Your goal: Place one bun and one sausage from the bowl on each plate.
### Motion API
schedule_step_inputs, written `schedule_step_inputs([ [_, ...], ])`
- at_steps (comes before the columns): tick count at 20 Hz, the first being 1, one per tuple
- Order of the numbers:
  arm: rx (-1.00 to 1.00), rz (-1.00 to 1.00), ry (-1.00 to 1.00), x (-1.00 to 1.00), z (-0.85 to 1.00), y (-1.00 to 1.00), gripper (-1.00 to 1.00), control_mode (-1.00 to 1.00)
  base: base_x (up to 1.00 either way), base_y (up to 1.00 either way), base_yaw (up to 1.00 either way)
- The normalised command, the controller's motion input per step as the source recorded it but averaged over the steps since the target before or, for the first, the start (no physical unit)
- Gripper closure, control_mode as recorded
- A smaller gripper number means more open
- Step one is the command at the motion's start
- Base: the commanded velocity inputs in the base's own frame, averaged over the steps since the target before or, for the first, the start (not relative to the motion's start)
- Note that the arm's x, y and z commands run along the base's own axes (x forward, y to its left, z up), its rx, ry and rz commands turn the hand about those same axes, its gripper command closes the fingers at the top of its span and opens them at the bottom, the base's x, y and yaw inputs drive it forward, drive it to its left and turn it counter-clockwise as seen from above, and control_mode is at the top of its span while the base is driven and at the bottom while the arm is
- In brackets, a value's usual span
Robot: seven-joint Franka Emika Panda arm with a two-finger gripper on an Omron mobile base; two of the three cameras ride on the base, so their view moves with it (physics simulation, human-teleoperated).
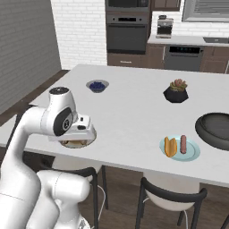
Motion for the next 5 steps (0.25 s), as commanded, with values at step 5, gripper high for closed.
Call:
schedule_step_inputs([
  [5, 0.00, -0.13, -0.04, -0.12, 0.95, -0.14, -1.00, -1.00, 0.00, 0.00, 0.00],
])
